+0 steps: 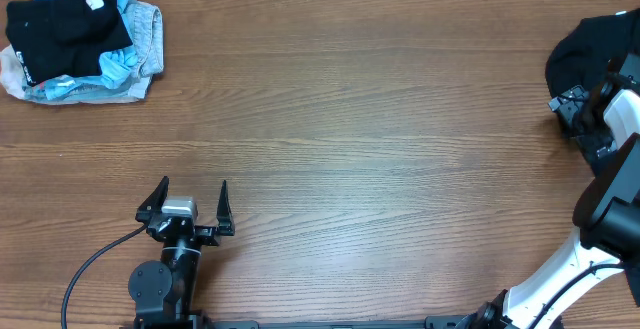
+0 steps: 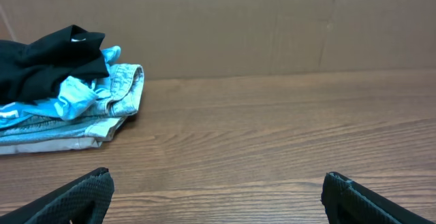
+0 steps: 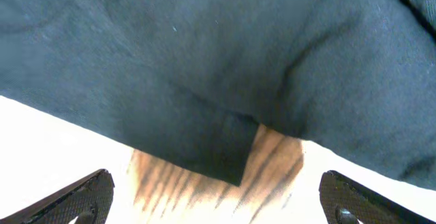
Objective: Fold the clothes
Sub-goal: 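Grasp the black T-shirt with the right gripper and drag it to center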
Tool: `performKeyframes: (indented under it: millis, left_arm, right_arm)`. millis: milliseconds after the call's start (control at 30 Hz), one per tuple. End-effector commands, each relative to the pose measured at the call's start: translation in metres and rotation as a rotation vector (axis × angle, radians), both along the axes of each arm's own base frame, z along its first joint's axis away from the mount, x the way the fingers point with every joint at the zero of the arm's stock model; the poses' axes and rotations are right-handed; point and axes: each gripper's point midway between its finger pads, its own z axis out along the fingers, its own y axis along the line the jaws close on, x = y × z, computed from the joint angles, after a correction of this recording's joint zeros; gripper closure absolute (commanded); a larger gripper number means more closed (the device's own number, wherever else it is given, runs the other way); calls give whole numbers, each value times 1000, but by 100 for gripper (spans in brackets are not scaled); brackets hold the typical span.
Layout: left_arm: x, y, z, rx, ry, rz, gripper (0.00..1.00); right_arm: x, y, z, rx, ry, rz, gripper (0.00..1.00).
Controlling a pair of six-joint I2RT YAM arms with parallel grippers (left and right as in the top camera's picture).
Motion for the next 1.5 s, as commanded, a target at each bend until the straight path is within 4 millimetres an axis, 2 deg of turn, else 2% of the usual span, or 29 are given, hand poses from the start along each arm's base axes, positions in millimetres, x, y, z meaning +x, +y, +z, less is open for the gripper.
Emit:
performKeyframes:
  millis: [0,67,167,367,467,533,667,867,1067,1167,1267,1467]
  left_arm:
    - [0,3,0,6,-4,16,0]
    - [0,3,0,6,-4,16,0]
    - [0,3,0,6,-4,16,0]
    - [0,3,0,6,-4,16,0]
    - [0,3,0,6,-5,16,0]
    - [0,3,0,6,-5,16,0]
    - [0,3,0,6,-4,16,0]
    - [0,3,0,6,-5,16,0]
    - [0,3,0,6,-4,16,0]
    - [0,3,0,6,-5,16,0]
    - [0,3,0,6,-5,16,0]
    - [0,3,0,6,-4,16,0]
  right_arm:
    - [10,-1,6,3,-38,-14,4]
    - [9,-1,5,7,-35,-19,13]
    - [6,1,-2,18,-27,-37,21]
    - [5,1,-17,29,-17,-58,22]
    - [7,0,-24,28,-18,-58,28]
    - [8,-1,-25,26,-23,-58,37]
    - [11,-3,-24,19,-34,-55,65]
    - [8,0,-25,29,-18,-55,96]
    - [9,4,-13,60,-3,-48,96]
    - [17,16,0,138,-27,-24,96]
    - [32,40,17,256,-76,24,96]
    - [70,110,60,438,-199,253,96]
